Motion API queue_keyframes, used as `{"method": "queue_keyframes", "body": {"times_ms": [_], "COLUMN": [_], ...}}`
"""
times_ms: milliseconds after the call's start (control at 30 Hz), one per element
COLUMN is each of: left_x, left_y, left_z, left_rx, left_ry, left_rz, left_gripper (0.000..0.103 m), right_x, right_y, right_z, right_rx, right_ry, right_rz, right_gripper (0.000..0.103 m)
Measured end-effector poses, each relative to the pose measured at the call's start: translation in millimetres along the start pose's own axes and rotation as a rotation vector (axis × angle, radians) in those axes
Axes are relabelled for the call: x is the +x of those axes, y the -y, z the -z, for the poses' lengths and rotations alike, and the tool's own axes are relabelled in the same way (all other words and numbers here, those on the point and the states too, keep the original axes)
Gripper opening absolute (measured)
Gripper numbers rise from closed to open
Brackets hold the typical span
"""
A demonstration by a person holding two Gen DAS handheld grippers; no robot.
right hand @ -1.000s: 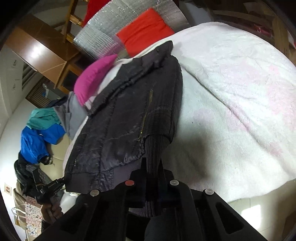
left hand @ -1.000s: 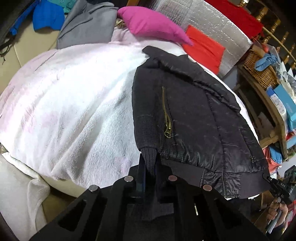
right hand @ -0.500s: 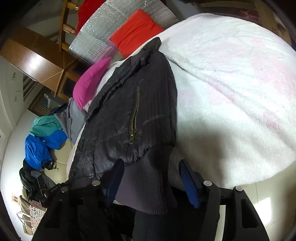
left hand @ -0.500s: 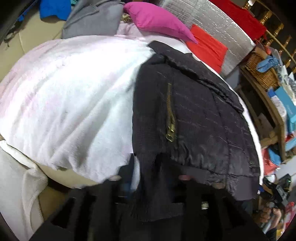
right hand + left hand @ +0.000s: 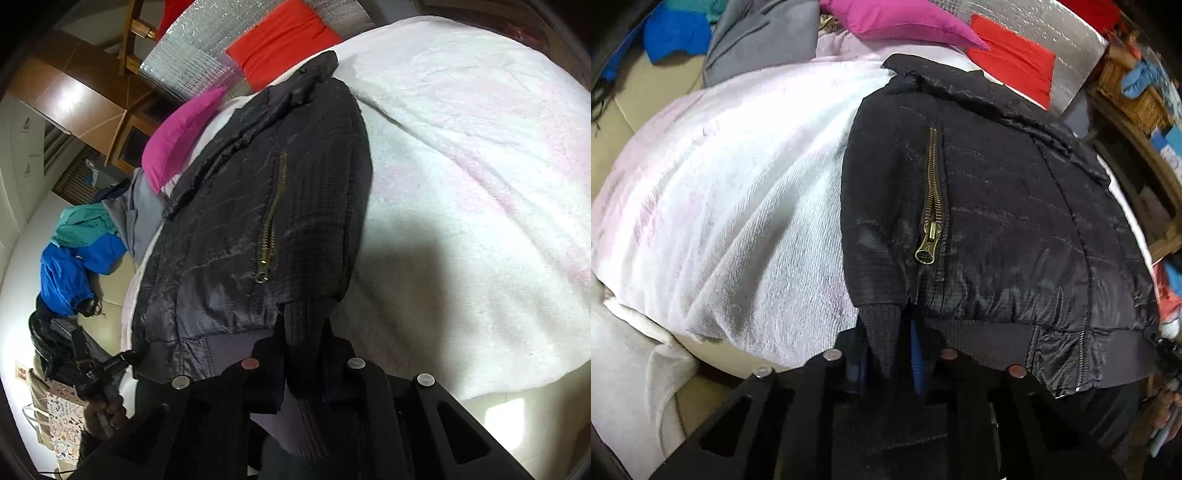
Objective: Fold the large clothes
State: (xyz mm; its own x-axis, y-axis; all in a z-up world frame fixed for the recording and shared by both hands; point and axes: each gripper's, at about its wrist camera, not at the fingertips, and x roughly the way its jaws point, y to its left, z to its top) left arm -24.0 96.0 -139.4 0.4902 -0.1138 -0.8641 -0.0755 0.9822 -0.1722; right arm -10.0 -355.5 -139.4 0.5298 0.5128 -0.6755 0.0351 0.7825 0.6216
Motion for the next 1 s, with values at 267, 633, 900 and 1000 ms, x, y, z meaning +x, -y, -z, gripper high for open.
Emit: {"method": "queue_keyframes", "body": {"times_ms": [267,633,900,1000], "left_x": [1.8,4.6,7.2,5.4], "left_y": [8.2,0.4,-4.6,-6.9], "left_z": [-6.5,-4.5,-5.0,-6.6], "left_rx": [0.038,0.022,0.025,0.011], "left_ry": [0.016,0.019,0.019,0.019], "left_rz": [-0.048,-0.008,0.030,0.045], "left_gripper": [0.016,0.020,0.017,0.011], "right_x": [1.8,10.3,9.3,6.4], "right_y": [9.3,18.5,13.9,12.6], "right_z": [3.2,5.5,5.8,4.5], "right_rx": [0.037,0.095,0.065,0.068], "right_ry": [-0.026,-0.046,-0.051,-0.048], "right_rz": [-0.007,-0.021,-0.017,-0.030], "right_gripper": [0.018,0.031,0.013,0.010]}}
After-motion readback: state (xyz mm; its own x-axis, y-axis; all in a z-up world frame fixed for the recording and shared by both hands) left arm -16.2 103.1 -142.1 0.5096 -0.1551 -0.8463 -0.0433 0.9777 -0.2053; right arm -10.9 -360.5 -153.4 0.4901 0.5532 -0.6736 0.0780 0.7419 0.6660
